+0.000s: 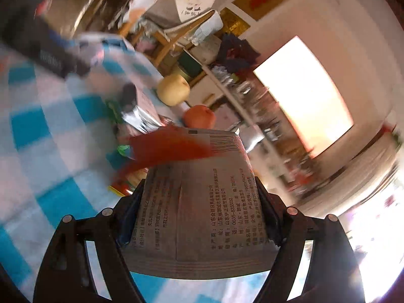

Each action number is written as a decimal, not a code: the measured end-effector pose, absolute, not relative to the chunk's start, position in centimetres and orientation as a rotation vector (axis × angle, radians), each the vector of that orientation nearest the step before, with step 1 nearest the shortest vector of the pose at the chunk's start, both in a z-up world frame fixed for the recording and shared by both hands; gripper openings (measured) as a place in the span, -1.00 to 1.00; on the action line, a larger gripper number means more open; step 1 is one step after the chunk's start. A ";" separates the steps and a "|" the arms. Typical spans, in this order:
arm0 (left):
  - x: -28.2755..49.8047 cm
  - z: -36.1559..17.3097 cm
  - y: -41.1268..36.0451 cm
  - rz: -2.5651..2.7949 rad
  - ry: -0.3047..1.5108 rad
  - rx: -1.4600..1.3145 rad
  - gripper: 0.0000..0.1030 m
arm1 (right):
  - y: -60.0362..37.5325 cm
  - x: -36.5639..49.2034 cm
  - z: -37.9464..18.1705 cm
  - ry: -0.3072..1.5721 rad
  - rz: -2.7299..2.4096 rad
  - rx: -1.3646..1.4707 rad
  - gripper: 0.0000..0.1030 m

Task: Collect trash
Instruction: 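Grasp the empty MAGICDAY wrapper with the left tool while the right tool grasps the printed paper packet, then carry both items over the pink bucket and open both tools to drop them, then move both tools back over the table toward the snack wrappers, then grasp the red snack packet with the left tool while the right tool grasps the yellow chip bag, then carry both bags over the pink bucket and open both tools to drop them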

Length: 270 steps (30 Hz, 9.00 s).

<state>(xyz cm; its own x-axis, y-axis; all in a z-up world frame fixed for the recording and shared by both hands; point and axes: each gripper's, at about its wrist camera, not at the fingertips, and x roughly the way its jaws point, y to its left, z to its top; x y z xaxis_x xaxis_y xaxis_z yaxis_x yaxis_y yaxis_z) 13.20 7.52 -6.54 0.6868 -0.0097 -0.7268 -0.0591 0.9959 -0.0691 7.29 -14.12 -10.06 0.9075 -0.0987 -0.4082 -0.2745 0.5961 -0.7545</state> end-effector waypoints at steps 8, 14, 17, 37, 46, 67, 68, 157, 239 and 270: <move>12.8 -5.7 7.7 0.021 0.795 -0.100 0.22 | -17.1 8.7 -7.7 0.494 0.147 -0.691 0.55; 10.5 -3.3 7.9 0.000 0.744 -0.082 0.22 | -17.2 7.3 -4.3 0.489 0.216 -0.529 0.55; 8.8 -1.3 9.0 0.007 0.707 -0.100 0.22 | -16.5 6.1 -1.9 0.465 0.253 -0.469 0.55; -4.4 8.4 25.2 0.284 0.584 -0.103 0.22 | -2.0 2.0 7.1 0.418 0.669 -0.195 0.55; -7.5 9.1 32.6 0.392 0.578 -0.165 0.22 | 7.5 1.5 9.0 0.432 0.835 -0.185 0.55; -7.1 8.8 40.5 0.489 0.576 -0.214 0.22 | 21.0 2.1 9.2 0.477 0.983 -0.204 0.55; -7.1 8.8 40.5 0.488 0.576 -0.215 0.22 | 21.1 2.1 9.0 0.479 0.982 -0.204 0.55; 8.9 -7.4 -4.0 -0.041 0.822 0.080 0.72 | -30.1 6.2 -7.4 0.686 0.248 -0.066 0.86; 12.1 -4.6 2.2 -0.068 0.738 -0.019 -0.35 | -21.5 12.7 -7.9 0.743 0.418 -0.021 -0.15; 0.0 7.1 19.6 0.246 0.575 -0.097 -0.35 | -1.6 5.6 4.9 0.534 0.755 -0.146 -0.15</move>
<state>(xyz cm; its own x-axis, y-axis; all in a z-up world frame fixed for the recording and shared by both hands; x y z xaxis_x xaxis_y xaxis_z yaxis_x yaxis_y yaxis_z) 0.04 19.63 7.10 0.8110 0.2025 -0.5488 -0.2565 0.9663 -0.0226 5.58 -1.61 4.87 0.6027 0.6130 -0.5109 -0.6856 0.7254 0.0616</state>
